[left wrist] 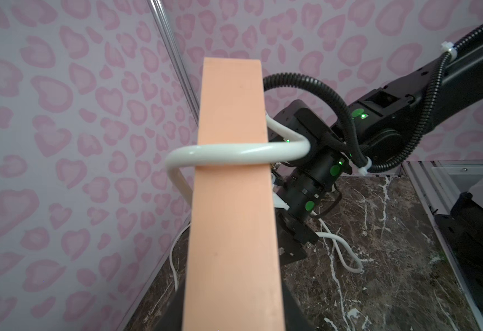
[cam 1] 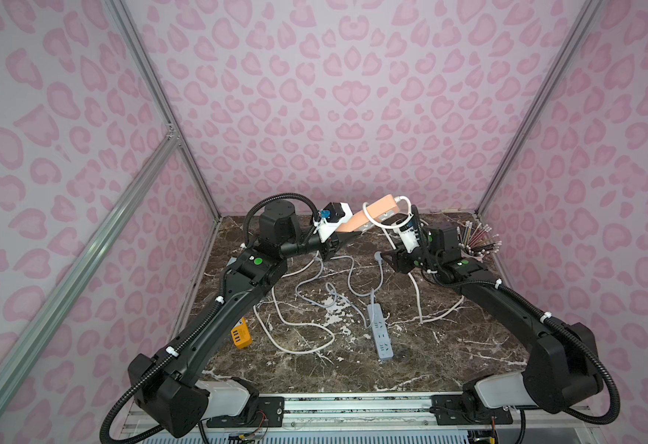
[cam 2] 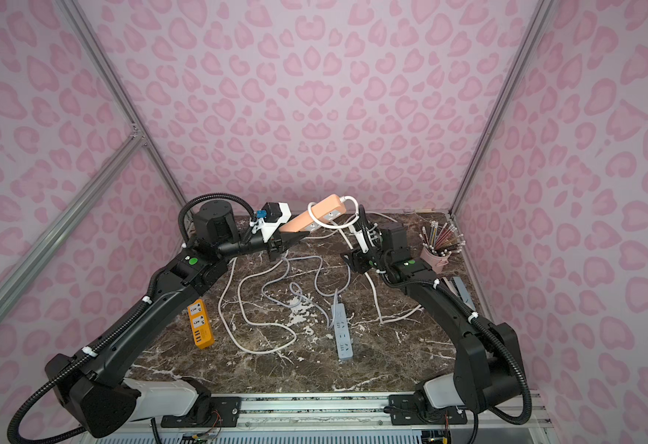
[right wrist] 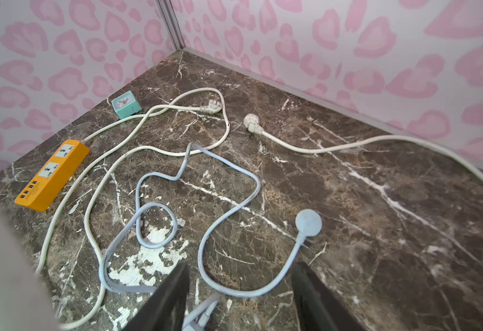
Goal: Wrap the cord around the power strip
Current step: Wrap the power cord around the power strip.
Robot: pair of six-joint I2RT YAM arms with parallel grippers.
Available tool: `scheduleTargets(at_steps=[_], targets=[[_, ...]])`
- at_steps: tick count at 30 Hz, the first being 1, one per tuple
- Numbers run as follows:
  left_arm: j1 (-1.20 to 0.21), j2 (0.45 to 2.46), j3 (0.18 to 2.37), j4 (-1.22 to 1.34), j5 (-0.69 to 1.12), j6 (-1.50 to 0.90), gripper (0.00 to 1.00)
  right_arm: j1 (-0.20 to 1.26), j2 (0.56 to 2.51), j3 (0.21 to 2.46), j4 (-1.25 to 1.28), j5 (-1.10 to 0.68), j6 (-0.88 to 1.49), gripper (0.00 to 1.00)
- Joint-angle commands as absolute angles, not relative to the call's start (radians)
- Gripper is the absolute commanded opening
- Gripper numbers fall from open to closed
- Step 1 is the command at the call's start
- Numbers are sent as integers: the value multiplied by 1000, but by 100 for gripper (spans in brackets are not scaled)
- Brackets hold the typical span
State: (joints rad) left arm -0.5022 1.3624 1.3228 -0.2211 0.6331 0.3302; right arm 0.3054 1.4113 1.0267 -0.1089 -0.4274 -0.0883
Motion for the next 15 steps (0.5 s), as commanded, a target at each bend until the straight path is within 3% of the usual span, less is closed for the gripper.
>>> scheduleTargets(at_steps=[1, 5, 7, 9, 12, 15], targets=[[-496, 1368, 1347, -150, 581, 272, 3, 302, 1393, 971, -40, -432, -16, 63], [-492, 1377, 1366, -175, 561, 273, 3, 300, 1375, 921, -23, -427, 15, 64], [-488, 1379, 1372, -174, 541, 263, 3, 301, 1373, 904, -26, -416, 14, 59], [-477, 1382, 1385, -164, 523, 232, 2, 300, 1363, 864, 1, -379, 30, 49], [-439, 1412, 1436, -170, 441, 160, 2, 301, 1323, 798, 32, -301, 58, 25], [-378, 1486, 1527, -234, 378, 107, 2, 374, 1249, 766, 4, -175, 25, 11]])
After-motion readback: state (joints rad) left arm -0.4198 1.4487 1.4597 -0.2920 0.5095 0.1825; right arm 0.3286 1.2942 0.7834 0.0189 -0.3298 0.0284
